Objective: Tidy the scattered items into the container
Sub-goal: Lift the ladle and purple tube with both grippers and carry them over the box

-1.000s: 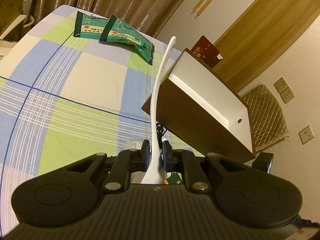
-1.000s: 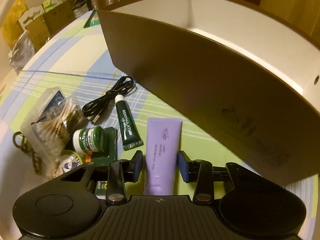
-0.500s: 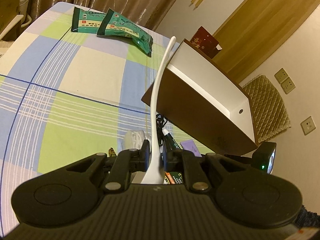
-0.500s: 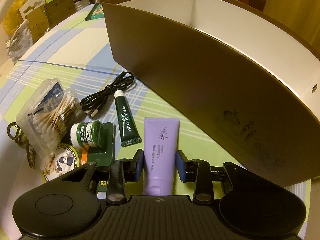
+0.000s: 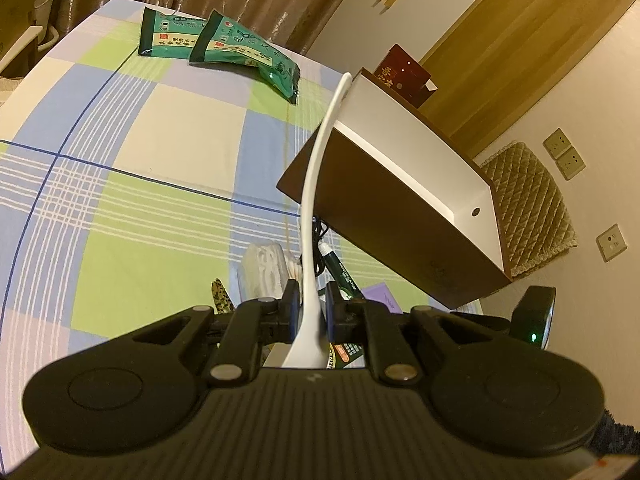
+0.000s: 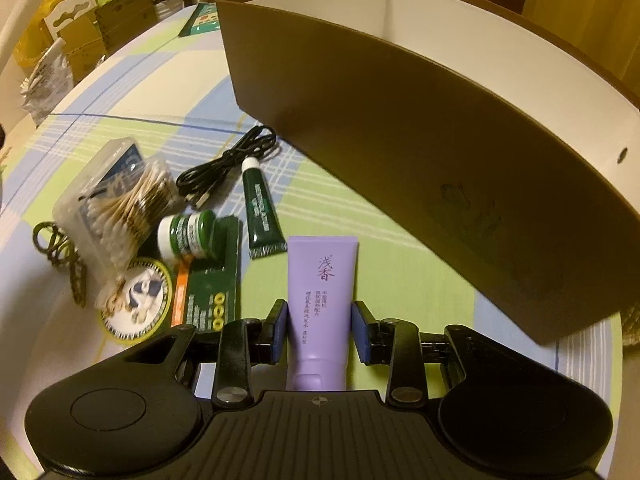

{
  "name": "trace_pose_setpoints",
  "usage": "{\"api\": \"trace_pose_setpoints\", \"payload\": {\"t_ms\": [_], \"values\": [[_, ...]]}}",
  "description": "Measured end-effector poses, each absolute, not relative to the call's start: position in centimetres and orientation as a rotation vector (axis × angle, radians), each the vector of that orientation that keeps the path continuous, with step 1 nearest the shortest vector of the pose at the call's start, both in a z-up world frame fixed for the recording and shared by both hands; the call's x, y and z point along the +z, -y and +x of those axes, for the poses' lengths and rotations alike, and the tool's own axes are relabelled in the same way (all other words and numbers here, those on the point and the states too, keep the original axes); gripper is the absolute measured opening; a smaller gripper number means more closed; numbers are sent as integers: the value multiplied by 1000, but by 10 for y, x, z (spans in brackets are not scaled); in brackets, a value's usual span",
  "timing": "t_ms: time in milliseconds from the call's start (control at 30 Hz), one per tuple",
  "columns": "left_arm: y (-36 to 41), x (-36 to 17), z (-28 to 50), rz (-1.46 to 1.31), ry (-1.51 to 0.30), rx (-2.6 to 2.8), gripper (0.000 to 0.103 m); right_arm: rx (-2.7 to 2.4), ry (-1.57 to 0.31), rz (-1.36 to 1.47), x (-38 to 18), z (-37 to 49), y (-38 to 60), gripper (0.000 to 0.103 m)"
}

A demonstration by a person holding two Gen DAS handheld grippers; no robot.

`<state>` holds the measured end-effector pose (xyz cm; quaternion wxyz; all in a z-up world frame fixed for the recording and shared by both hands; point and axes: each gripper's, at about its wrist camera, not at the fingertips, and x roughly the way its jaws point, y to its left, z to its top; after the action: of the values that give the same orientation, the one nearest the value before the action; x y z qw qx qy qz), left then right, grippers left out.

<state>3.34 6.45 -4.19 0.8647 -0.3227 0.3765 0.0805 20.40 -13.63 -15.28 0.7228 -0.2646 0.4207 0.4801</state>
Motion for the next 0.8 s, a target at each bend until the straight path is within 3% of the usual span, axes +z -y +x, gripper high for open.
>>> {"api": "trace_pose_setpoints", "payload": {"t_ms": [467, 800], "values": [[-54, -43, 45, -659, -805, 128, 10, 1065, -996, -511, -137, 195, 183, 31], [-44, -30, 67, -602, -814, 56, 9, 1110, -907, -423, -76, 200, 209, 31]]}}
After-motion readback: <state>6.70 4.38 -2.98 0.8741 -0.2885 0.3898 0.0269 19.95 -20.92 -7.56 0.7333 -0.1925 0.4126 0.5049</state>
